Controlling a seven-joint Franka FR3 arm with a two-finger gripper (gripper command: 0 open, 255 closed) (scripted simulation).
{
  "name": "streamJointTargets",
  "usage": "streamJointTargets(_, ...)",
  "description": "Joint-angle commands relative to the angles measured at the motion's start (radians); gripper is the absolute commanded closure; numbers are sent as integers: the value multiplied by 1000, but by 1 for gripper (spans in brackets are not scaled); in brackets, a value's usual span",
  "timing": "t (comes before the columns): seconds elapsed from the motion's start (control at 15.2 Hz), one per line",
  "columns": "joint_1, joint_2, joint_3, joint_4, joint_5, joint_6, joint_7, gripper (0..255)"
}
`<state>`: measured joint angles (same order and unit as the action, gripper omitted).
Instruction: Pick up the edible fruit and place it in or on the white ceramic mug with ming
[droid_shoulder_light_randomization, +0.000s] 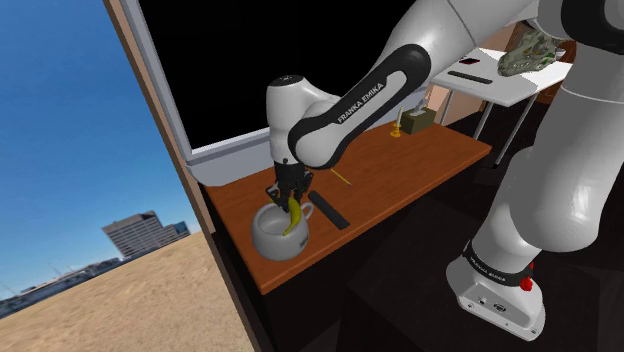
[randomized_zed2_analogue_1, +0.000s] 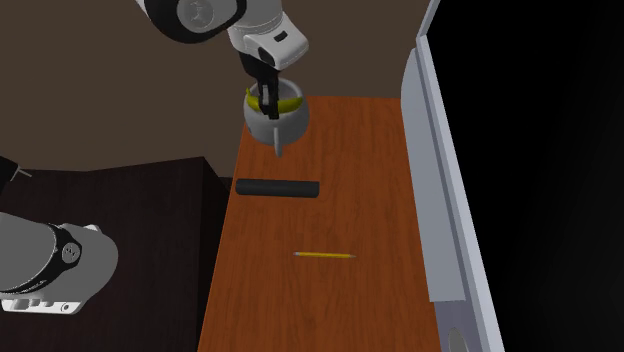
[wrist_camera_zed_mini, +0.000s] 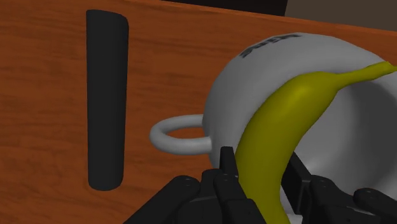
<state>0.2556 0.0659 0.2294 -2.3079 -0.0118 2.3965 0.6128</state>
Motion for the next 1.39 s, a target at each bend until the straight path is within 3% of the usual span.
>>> streamJointTargets(0.0, 2, 12, 1, -5, -4, 15, 5, 255)
streamJointTargets(0.46, 2, 12, 1, -5, -4, 15, 5, 255)
streamJointTargets(0.53, 1, 12, 1, -5, -4, 15, 5, 0)
streamJointTargets(0.86, 2, 12, 1, -5, -4, 15, 5, 0)
streamJointTargets(1.12, -1, -75, 2, 36, 24, -111, -15, 0)
streamJointTargets(1.32, -1, -75, 2, 36, 24, -111, -15, 0)
